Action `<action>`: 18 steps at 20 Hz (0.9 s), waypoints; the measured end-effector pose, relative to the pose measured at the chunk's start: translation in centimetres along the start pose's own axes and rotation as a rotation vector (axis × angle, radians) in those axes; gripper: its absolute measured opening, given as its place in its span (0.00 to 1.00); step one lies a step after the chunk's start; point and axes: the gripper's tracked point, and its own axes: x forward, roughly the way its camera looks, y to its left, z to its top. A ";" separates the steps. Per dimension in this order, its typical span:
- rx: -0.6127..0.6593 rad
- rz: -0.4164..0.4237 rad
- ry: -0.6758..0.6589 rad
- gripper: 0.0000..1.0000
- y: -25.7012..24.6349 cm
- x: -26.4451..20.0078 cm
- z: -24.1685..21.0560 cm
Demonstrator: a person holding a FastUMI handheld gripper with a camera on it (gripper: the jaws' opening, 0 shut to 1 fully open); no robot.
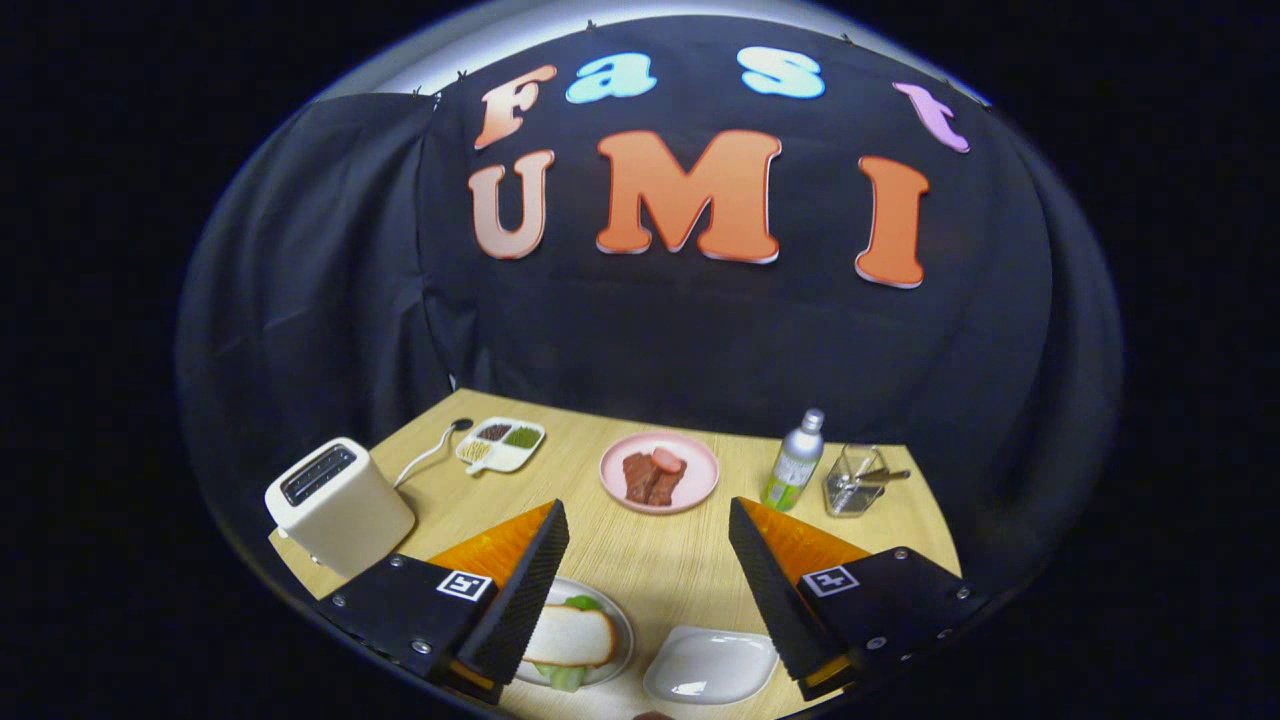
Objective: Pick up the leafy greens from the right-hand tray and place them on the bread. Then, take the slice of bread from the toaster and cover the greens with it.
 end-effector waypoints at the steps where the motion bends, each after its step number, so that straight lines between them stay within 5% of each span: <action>1: -0.001 -0.013 -0.046 0.97 -0.3 -0.7 1.9; 11: -0.004 -0.152 -0.402 0.98 -2.6 -7.1 14.6; 18: -0.020 -0.243 -0.514 0.98 -3.9 -9.6 17.2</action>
